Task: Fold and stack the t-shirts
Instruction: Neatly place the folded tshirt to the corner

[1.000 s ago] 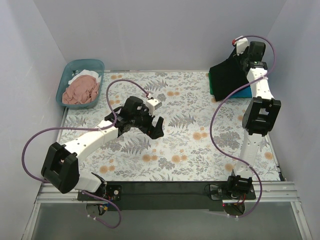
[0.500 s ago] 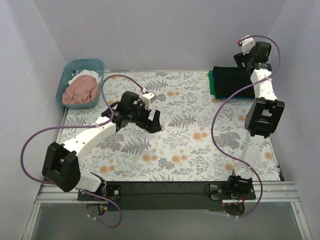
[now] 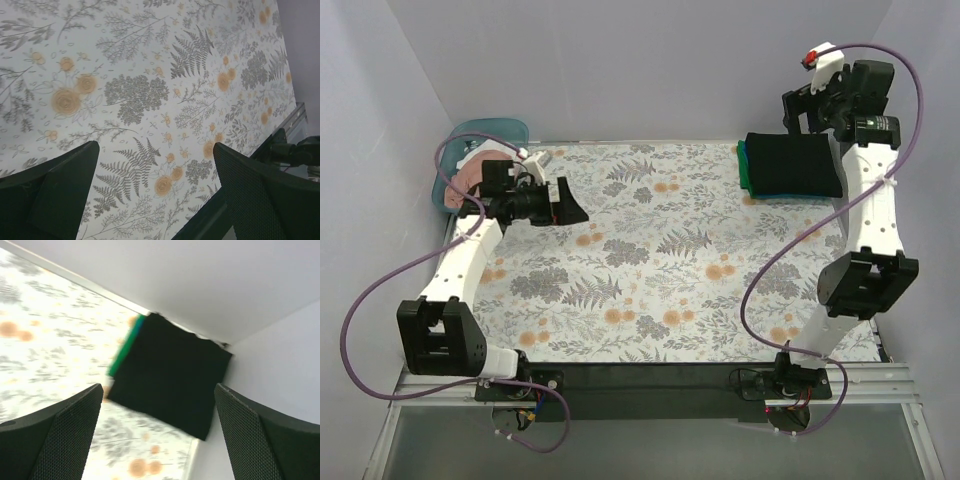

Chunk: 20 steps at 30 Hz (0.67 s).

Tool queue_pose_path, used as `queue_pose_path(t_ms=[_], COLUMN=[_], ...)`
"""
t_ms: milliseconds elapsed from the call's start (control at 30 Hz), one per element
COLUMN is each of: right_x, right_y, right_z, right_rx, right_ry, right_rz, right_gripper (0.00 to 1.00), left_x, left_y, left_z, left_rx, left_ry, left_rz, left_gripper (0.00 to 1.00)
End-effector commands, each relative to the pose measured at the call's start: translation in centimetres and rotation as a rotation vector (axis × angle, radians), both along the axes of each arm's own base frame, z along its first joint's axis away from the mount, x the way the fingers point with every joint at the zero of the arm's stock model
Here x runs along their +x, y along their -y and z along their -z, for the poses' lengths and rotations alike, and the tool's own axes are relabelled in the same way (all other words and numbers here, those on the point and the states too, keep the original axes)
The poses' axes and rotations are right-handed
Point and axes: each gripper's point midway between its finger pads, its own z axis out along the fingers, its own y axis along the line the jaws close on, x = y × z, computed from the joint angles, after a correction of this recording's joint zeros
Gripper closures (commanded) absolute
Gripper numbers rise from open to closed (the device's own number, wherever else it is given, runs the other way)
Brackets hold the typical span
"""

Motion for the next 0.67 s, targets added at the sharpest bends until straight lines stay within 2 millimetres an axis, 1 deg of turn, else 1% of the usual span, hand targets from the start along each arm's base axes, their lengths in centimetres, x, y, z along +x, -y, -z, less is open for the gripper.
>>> queue_pose_path(t_ms=[0, 33, 67, 100, 133, 167, 200, 233, 267, 300, 333, 367, 400, 433, 467, 500, 533, 633], right_x=[-5.9, -7.4, -8.9, -10.4, -11.5, -12.9, -13.8, -15.4, -16.4, -17.3, -18.9, -19.8, -20.2, -21.2, -21.7, -21.8, -22.7, -23.1], right_y=[-4.0, -4.4, -4.8, -5.3, -5.5, -5.8, -6.3, -6.8, -7.1, -7.4, -7.7, -7.8, -7.7, -7.7, -7.7, -7.7, -7.9, -7.9], right_z=[2.0, 3.5, 3.9, 6.9, 8.2, 8.3, 9.2, 12.3, 12.8, 14.1, 16.4, 16.8, 17.2, 18.7, 18.5, 18.6, 19.3, 20.0], right_rx=[0.197, 0.223, 0.237, 0.263, 0.275, 0.281, 0.303, 0.331, 0.342, 0.356, 0.369, 0.364, 0.358, 0.357, 0.350, 0.347, 0.355, 0.361], right_ry=[-0.201, -0.272, -0.299, -0.383, -0.421, -0.423, -0.448, -0.531, -0.539, -0.570, -0.627, -0.625, -0.616, -0.644, -0.619, -0.601, -0.610, -0.603], right_rz=[-0.099, -0.097, -0.099, -0.104, -0.108, -0.116, -0.128, -0.129, -0.134, -0.139, -0.137, -0.140, -0.142, -0.133, -0.131, -0.130, -0.126, -0.120], right_gripper=[0.02, 0.02, 0.02, 0.02, 0.02, 0.02, 0.02, 0.02, 0.02, 0.02, 0.02, 0.02, 0.02, 0.02, 0.02, 0.02, 0.02, 0.02], left_x=[0.3, 0.0, 0.4, 0.4, 0.5, 0.6, 0.3, 0.2, 0.0, -0.5, -0.8, -1.1, -1.4, -2.0, -2.3, -2.7, -3.1, -3.4], left_y=[-3.2, -4.1, -5.5, -6.1, -6.9, -7.3, -7.6, -7.7, -7.9, -8.1, -8.3, -8.4, -8.6, -8.7, -8.7, -8.7, -8.3, -7.9], left_z=[-0.6, -0.5, -0.4, -0.1, 0.0, 0.4, 1.1, 1.5, 2.1, 3.3, 4.1, 4.5, 5.0, 6.0, 5.7, 6.0, 6.2, 6.2], left_rx=[-0.043, -0.047, -0.028, -0.013, 0.025, 0.053, 0.070, 0.083, 0.098, 0.110, 0.119, 0.134, 0.154, 0.162, 0.167, 0.170, 0.173, 0.186], left_ry=[-0.079, -0.106, -0.086, -0.084, -0.063, -0.048, -0.055, -0.060, -0.072, -0.099, -0.109, -0.111, -0.106, -0.122, -0.104, -0.104, -0.103, -0.093], left_rz=[-0.046, -0.055, -0.073, -0.089, -0.114, -0.113, -0.117, -0.122, -0.128, -0.129, -0.137, -0.140, -0.140, -0.145, -0.149, -0.150, -0.152, -0.152], left_gripper=[0.02, 0.02, 0.02, 0.02, 0.02, 0.02, 0.02, 0.02, 0.02, 0.02, 0.02, 0.02, 0.02, 0.02, 0.02, 0.02, 0.02, 0.02])
